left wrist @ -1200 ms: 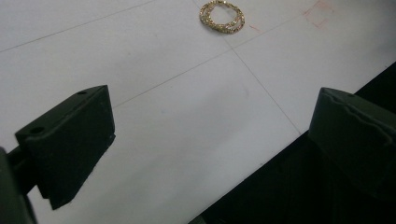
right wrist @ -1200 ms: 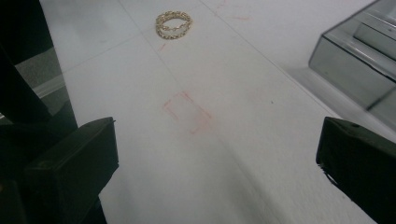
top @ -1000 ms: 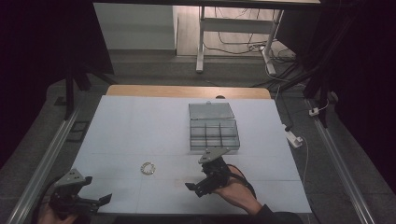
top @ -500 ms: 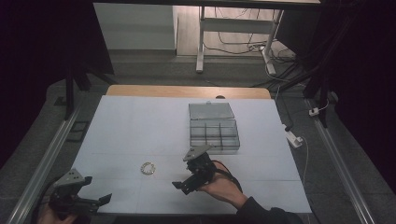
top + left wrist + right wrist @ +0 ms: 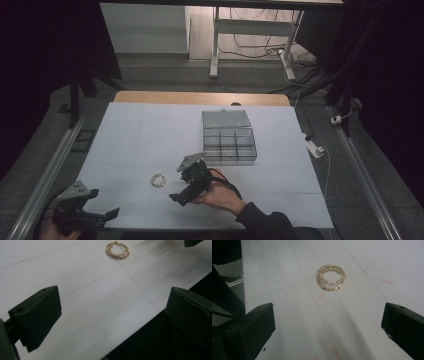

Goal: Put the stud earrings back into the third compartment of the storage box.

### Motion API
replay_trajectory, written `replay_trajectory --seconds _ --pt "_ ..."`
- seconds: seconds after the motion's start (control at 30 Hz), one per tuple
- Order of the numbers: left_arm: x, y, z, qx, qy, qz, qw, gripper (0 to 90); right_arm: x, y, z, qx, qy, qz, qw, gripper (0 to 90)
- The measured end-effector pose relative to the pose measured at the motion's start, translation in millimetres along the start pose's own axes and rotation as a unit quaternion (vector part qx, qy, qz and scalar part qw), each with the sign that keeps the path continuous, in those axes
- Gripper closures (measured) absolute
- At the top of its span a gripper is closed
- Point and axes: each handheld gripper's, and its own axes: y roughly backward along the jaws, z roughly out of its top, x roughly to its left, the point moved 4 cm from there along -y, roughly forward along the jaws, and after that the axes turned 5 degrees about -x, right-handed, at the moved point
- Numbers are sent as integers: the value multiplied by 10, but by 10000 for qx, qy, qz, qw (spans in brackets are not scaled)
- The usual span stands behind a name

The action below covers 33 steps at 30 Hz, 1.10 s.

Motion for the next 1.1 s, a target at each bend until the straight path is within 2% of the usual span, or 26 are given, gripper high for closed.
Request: replay_trajectory --seconds 0.13,0.33,0.37,0.4,0.43,0.47,0.5,0.53,0.57,0.6,0.63,0.73,0.8,1.03,1.1 --pt "0 -1 0 2 0 4 10000 4 -3 -105 43 16 15 59 10000 0" --pt "0 -3 0 9 -6 0 10000 4 -11 -230 125 69 200 137 9997 82" --pt "0 -3 0 9 -6 0 10000 4 -12 -262 142 61 241 177 9995 112" --pt "0 -2 0 8 -6 -1 10000 4 -10 -322 175 99 367 206 9991 185" --pt "0 -2 0 6 -5 -9 10000 4 -10 -322 175 99 367 206 9991 185" --pt "1 -2 0 6 -4 -11 10000 4 -5 -345 187 100 388 192 9990 240" --pt "0 -2 0 6 -6 -7 10000 5 1 -416 216 193 499 304 9981 335" --pt "0 -2 -1 7 -8 -14 10000 5 1 -416 216 193 499 304 9981 335" --pt "0 -2 -1 6 -8 -14 10000 4 2 -446 228 233 541 332 9977 385" --pt "0 -2 -1 5 -9 -16 10000 4 5 -505 247 287 552 448 9971 496" --pt "0 -1 -1 3 -9 -19 10000 4 5 -505 247 287 552 448 9971 496" --pt "1 0 -2 1 -6 -28 10000 4 -16 -597 286 366 568 574 9961 639" --pt "2 3 -2 6 -8 -32 10000 4 -30 -634 292 394 651 555 9956 682" --pt "3 0 -2 0 0 -37 10000 4 -52 -742 297 517 701 623 9943 790" --pt "4 0 -2 0 2 -37 10000 4 -49 -782 281 595 714 749 9929 850"
